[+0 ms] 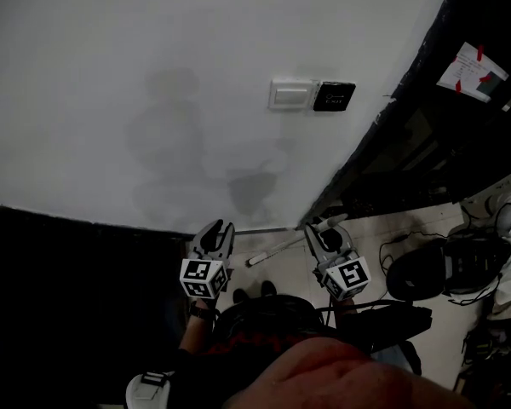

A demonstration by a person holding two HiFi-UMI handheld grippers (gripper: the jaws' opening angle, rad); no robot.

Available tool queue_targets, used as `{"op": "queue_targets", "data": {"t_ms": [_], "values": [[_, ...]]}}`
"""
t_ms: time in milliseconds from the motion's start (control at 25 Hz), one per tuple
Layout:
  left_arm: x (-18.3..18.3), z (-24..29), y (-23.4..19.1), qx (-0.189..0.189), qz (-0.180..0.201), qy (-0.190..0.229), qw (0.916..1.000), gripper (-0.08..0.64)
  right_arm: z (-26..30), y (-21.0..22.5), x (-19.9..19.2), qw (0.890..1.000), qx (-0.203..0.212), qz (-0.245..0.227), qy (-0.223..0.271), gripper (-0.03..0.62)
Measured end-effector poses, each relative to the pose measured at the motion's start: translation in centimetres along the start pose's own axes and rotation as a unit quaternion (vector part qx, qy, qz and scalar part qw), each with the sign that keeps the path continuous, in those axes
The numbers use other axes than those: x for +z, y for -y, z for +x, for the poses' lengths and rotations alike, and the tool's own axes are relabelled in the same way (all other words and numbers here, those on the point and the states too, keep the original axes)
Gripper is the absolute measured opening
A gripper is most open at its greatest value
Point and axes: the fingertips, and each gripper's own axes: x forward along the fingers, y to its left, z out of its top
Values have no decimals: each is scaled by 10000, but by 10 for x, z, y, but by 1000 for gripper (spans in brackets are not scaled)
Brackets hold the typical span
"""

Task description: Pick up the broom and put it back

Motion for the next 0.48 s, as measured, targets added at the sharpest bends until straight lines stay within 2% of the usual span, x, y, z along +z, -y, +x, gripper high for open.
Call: {"op": "queue_targets", "data": {"t_ms": [240, 360, 480], "values": [[3, 14, 28, -135, 197, -142, 9996, 109, -23, 8, 11, 9999, 88, -12, -67, 94], [-8, 10, 27, -86, 38, -83, 9999, 107, -35, -1, -4, 9996, 208, -73, -158, 94], [-20, 8, 22, -164, -46, -209, 9996, 107, -43, -15, -21, 9991, 351, -100, -232, 94]]}}
